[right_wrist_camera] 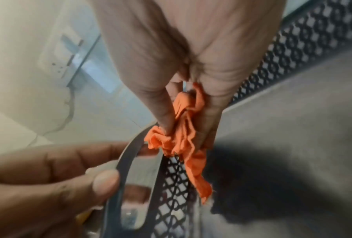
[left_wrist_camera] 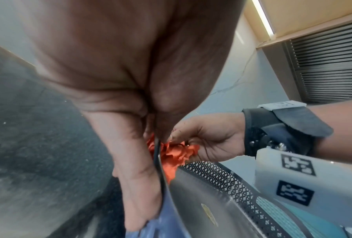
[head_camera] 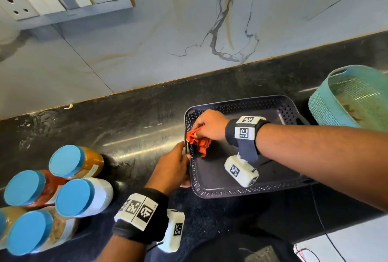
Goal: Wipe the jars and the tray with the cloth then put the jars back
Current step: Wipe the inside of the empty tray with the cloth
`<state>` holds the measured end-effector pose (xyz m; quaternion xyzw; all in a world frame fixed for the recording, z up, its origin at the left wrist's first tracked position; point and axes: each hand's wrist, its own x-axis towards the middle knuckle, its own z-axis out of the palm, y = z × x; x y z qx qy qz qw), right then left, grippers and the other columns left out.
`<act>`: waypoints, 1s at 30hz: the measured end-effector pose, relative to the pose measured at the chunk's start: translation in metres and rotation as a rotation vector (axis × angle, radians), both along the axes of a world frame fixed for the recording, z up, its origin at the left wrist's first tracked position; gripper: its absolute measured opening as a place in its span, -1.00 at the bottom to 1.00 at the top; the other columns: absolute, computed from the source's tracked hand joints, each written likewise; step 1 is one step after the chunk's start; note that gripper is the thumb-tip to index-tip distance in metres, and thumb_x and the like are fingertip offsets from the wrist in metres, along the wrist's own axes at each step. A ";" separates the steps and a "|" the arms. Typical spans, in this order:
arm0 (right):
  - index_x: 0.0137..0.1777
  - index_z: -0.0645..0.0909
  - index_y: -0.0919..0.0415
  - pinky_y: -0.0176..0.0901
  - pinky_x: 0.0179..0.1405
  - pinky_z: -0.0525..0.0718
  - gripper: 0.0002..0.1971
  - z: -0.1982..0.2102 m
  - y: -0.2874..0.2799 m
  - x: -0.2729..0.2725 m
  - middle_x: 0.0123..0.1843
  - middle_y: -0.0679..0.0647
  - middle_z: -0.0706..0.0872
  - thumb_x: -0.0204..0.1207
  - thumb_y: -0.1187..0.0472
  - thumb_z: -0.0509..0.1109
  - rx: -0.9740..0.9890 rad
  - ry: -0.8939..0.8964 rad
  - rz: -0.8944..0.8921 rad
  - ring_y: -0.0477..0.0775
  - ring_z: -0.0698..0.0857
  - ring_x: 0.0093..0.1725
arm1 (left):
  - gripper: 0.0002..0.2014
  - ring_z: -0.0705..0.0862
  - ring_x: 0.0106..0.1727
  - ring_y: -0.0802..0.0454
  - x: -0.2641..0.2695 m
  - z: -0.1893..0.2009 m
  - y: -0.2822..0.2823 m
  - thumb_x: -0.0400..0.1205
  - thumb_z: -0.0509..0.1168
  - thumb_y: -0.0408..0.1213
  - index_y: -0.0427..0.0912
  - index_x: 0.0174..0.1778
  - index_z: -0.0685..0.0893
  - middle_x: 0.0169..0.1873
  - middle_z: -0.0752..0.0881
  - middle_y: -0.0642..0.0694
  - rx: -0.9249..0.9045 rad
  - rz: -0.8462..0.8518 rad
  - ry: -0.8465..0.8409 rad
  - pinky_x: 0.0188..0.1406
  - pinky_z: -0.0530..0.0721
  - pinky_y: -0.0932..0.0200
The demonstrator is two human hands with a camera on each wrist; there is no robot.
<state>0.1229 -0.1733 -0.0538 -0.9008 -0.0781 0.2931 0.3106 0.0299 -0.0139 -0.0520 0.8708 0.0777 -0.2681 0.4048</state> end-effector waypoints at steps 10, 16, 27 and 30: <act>-0.09 0.62 0.34 0.10 -0.12 0.87 -0.86 -0.011 0.003 -0.087 -0.23 0.31 0.81 0.49 0.50 0.52 0.184 0.507 -0.018 0.30 0.85 -0.23 | -0.64 0.81 -0.02 -0.11 -0.009 0.001 -0.004 0.83 0.15 -0.35 0.00 0.51 0.59 0.13 0.79 -0.21 0.012 0.047 -0.045 -0.04 0.84 -0.06; -0.03 0.67 0.32 0.07 -0.20 0.83 -0.86 0.000 0.001 -0.089 -0.13 0.32 0.82 0.49 0.50 0.50 0.248 0.225 -0.054 0.29 0.83 -0.24 | -0.75 0.84 -0.04 -0.23 -0.014 0.007 -0.005 0.83 0.13 -0.33 -0.11 0.37 0.59 0.08 0.80 -0.29 0.007 0.088 -0.054 -0.10 0.88 -0.22; 0.11 0.79 0.26 -0.29 -0.26 0.48 -0.77 0.003 -0.021 -0.096 -0.13 0.09 0.79 0.51 0.36 0.38 -0.248 0.077 0.628 0.04 0.61 -0.18 | -0.87 0.77 -0.06 -0.27 -0.015 0.004 -0.024 0.82 0.13 -0.30 -0.31 0.13 0.50 0.12 0.77 -0.39 0.123 0.092 -0.030 -0.14 0.74 -0.04; 0.00 0.72 0.17 -0.12 -0.18 0.71 -0.86 -0.001 -0.005 -0.085 -0.10 0.09 0.79 0.46 0.29 0.45 -0.205 0.033 0.402 0.16 0.76 -0.10 | -0.93 0.72 -0.09 -0.20 -0.017 0.000 -0.027 0.83 0.10 -0.34 -0.28 0.12 0.38 0.05 0.72 -0.34 0.099 0.093 0.013 -0.15 0.68 0.02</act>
